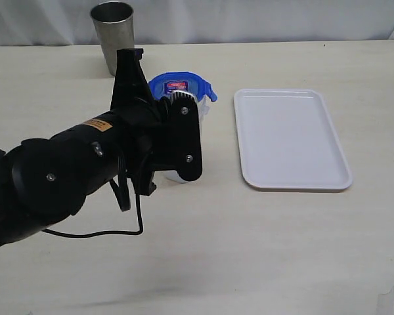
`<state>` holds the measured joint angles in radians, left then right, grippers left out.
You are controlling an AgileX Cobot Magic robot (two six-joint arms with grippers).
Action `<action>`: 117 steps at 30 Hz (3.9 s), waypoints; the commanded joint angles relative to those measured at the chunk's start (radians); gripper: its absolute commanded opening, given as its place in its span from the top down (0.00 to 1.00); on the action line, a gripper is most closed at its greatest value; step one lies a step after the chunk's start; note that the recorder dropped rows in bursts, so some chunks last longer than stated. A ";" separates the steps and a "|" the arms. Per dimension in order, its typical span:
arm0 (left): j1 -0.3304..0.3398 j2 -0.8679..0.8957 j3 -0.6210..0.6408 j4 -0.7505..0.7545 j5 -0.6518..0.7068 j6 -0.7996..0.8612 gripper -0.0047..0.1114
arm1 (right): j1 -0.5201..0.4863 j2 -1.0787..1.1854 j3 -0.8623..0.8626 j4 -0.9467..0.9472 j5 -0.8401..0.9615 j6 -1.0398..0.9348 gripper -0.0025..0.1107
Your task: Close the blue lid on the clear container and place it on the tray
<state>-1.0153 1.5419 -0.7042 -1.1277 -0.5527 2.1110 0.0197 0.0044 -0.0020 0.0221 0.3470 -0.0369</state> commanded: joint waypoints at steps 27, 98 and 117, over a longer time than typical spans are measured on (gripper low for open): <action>-0.009 -0.007 0.005 0.006 0.017 0.032 0.96 | -0.006 -0.004 0.002 -0.008 -0.002 0.000 0.93; -0.009 -0.045 0.044 -0.030 0.067 0.032 0.96 | -0.006 -0.004 0.002 -0.008 -0.002 0.000 0.93; -0.009 -0.045 0.044 0.044 0.068 0.032 0.96 | -0.006 -0.004 0.002 -0.008 -0.002 0.000 0.93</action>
<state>-1.0153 1.5024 -0.6652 -1.0821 -0.4881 2.1110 0.0197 0.0044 -0.0020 0.0221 0.3470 -0.0369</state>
